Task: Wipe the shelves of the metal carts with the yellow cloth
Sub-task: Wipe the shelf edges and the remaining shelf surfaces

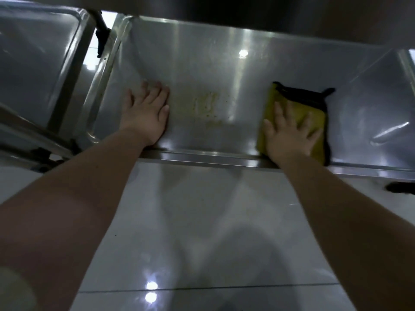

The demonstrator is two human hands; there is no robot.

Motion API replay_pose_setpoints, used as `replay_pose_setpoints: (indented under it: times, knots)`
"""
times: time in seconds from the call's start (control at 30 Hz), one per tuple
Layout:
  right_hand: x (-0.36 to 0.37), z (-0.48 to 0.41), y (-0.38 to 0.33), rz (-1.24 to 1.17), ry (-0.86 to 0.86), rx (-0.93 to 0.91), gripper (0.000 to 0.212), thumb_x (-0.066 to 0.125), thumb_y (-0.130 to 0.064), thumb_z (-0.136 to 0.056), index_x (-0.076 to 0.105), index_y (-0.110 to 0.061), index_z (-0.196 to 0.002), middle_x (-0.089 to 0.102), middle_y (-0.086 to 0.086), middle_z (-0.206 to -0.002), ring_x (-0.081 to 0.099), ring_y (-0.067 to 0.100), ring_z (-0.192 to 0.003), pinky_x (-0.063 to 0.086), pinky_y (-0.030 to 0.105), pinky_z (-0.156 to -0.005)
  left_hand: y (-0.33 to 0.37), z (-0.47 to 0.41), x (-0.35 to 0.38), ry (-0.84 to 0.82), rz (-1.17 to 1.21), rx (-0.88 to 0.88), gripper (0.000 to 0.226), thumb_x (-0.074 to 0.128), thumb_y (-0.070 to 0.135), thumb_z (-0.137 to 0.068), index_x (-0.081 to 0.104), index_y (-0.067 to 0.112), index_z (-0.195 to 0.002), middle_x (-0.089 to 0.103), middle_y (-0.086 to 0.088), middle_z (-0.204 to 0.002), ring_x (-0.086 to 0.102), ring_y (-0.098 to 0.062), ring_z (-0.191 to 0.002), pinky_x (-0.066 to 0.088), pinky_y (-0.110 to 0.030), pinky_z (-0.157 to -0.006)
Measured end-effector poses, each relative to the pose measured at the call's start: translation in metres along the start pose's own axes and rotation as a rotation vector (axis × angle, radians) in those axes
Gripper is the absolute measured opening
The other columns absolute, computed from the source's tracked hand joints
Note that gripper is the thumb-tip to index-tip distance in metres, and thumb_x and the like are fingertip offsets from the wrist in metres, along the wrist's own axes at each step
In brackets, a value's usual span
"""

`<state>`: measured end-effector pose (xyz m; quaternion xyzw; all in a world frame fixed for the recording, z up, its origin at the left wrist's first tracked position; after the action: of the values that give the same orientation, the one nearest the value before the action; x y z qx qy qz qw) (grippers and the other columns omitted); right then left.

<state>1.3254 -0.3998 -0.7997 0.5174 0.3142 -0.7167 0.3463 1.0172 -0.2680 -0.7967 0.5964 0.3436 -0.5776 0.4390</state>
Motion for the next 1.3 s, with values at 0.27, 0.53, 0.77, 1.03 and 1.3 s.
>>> replay_pose_setpoints:
  times: [0.27, 0.53, 0.77, 1.03, 1.3]
  knots:
    - [0.034, 0.043, -0.214, 0.077, -0.016, -0.482, 0.055, 0.009, -0.057, -0.1, -0.006, -0.046, -0.152, -0.011, -0.016, -0.162, -0.018, 0.037, -0.147, -0.012, 0.065, -0.112, -0.01, 0.004, -0.008, 0.098, 0.178, -0.037, 0.053, 0.023, 0.028, -0.106, 0.01, 0.019, -0.157, 0.009, -0.002, -0.164, 0.002, -0.022, -0.151, -0.003, -0.04, -0.12]
    - [-0.016, -0.042, -0.014, 0.021, 0.082, -0.058, 0.059, 0.017, -0.059, -0.098, 0.005, -0.044, -0.154, 0.002, -0.009, -0.165, -0.001, 0.04, -0.149, -0.002, 0.059, -0.118, 0.002, 0.003, -0.002, 0.066, 0.088, -0.055, 0.053, 0.022, 0.033, -0.105, 0.017, 0.021, -0.156, 0.013, 0.001, -0.164, 0.005, -0.022, -0.151, 0.0, -0.046, -0.121]
    - [0.011, 0.001, -0.106, 0.006, 0.048, -0.089, 0.058, 0.013, -0.056, -0.1, -0.004, -0.043, -0.154, -0.011, -0.012, -0.163, -0.011, 0.04, -0.148, -0.007, 0.065, -0.113, 0.005, 0.005, 0.001, 0.055, 0.058, -0.069, 0.053, 0.02, 0.036, -0.105, 0.013, 0.025, -0.156, 0.01, 0.002, -0.164, 0.001, -0.022, -0.151, -0.004, -0.049, -0.12]
    - [0.026, 0.062, -0.212, -0.082, -0.076, -0.476, 0.054, 0.017, -0.046, -0.103, 0.0, -0.04, -0.155, -0.007, -0.012, -0.164, -0.014, 0.028, -0.15, -0.01, 0.057, -0.117, -0.003, 0.012, -0.013, 0.084, 0.173, -0.062, 0.055, 0.018, 0.034, -0.104, 0.011, 0.02, -0.157, 0.008, -0.005, -0.164, 0.0, -0.025, -0.151, -0.007, -0.044, -0.121]
    - [0.019, 0.026, -0.102, -0.098, -0.008, -0.353, 0.052, 0.012, -0.042, -0.105, 0.007, -0.035, -0.156, 0.002, -0.011, -0.164, -0.009, 0.024, -0.151, -0.011, 0.046, -0.119, 0.125, -0.001, 0.004, -0.064, 0.076, -0.025, 0.059, 0.027, 0.036, -0.102, 0.009, 0.028, -0.157, 0.002, -0.002, -0.165, -0.002, -0.025, -0.151, -0.004, -0.056, -0.119]
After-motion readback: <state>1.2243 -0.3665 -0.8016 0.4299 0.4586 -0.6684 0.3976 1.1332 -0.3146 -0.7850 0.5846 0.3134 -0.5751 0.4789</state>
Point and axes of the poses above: each hand's wrist, its own z-axis away from the middle knuckle, its own x-axis out of the palm, y = z × x, the point moved 8 cm from there along -z, towards the middle knuckle
